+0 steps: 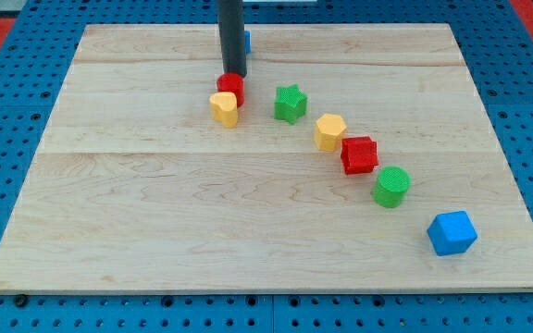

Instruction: Move the red circle and yellow heart downwards

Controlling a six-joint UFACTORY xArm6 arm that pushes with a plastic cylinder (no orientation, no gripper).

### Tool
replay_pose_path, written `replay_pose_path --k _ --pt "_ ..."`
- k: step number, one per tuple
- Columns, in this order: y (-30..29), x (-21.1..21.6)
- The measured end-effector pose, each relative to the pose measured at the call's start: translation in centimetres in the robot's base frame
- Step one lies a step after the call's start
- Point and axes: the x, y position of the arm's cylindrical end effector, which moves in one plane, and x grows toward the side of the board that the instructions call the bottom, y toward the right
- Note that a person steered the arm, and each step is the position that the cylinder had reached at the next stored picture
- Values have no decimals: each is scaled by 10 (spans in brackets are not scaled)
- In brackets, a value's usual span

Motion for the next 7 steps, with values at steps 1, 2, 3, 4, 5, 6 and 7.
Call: replay_pose_path --k 1,2,3,4,5,6,7 --pt "0 25" --pt "18 25" --pt "26 8" --pt "91 9" --pt "134 37" --pt "162 68" --pt "150 94"
